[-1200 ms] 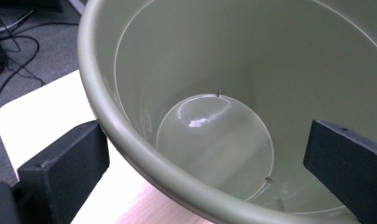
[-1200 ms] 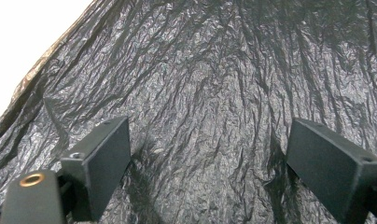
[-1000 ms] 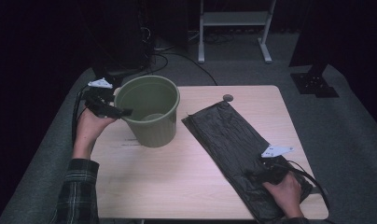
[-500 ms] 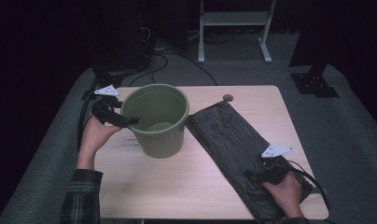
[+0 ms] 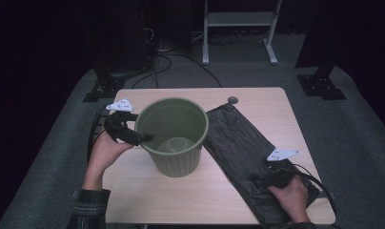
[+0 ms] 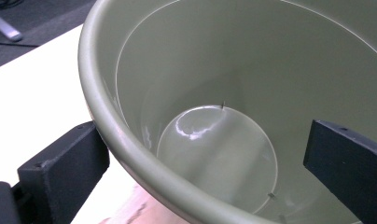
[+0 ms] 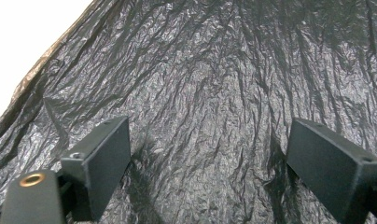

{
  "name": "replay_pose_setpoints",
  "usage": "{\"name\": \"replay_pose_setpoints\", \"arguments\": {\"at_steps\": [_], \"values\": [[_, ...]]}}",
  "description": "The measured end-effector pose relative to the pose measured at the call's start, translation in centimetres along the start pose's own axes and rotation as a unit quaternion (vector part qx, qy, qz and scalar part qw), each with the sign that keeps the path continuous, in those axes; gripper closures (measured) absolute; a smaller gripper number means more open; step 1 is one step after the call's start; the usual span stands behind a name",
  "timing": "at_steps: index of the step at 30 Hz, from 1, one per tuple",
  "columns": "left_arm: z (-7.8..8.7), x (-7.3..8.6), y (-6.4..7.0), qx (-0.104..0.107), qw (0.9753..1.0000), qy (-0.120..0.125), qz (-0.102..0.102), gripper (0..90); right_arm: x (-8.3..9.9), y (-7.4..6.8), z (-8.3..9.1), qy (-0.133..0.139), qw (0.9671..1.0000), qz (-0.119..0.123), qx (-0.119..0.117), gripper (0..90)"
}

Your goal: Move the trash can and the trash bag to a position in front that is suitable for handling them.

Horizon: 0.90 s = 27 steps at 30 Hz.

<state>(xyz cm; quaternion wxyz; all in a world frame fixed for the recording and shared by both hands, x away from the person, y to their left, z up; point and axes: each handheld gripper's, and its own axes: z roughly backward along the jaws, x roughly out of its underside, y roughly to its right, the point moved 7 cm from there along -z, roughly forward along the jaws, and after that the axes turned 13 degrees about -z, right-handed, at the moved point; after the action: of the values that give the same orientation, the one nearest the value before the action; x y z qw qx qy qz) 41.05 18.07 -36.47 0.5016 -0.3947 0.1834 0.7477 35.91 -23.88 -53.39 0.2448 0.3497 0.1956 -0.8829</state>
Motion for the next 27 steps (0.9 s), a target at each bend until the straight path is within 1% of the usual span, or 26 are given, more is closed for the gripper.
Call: {"name": "replay_pose_setpoints", "arguments": {"at_steps": [11,17,23,24,27], "values": [[-0.9,-1.2,3.8,0.024,0.9995,0.012,-0.015,0.0,0.0,0.0,0.0,0.0,1.0,0.0,0.0,12.3],[-1.4,-1.7,5.4,0.039,0.9988,0.015,-0.026,0.0,0.0,0.0,0.0,0.0,1.0,0.0,0.0,12.3],[-1.3,-1.8,5.5,0.039,0.9988,0.016,-0.027,0.0,0.0,0.0,0.0,0.0,1.0,0.0,0.0,12.3],[-1.3,-1.8,5.4,0.036,0.9988,0.015,-0.031,0.0,0.0,0.0,0.0,0.0,1.0,0.0,0.0,12.3],[-0.9,-2.1,5.0,0.028,0.999,0.019,-0.03,0.0,0.0,0.0,0.0,0.0,1.0,0.0,0.0,12.3]]}}
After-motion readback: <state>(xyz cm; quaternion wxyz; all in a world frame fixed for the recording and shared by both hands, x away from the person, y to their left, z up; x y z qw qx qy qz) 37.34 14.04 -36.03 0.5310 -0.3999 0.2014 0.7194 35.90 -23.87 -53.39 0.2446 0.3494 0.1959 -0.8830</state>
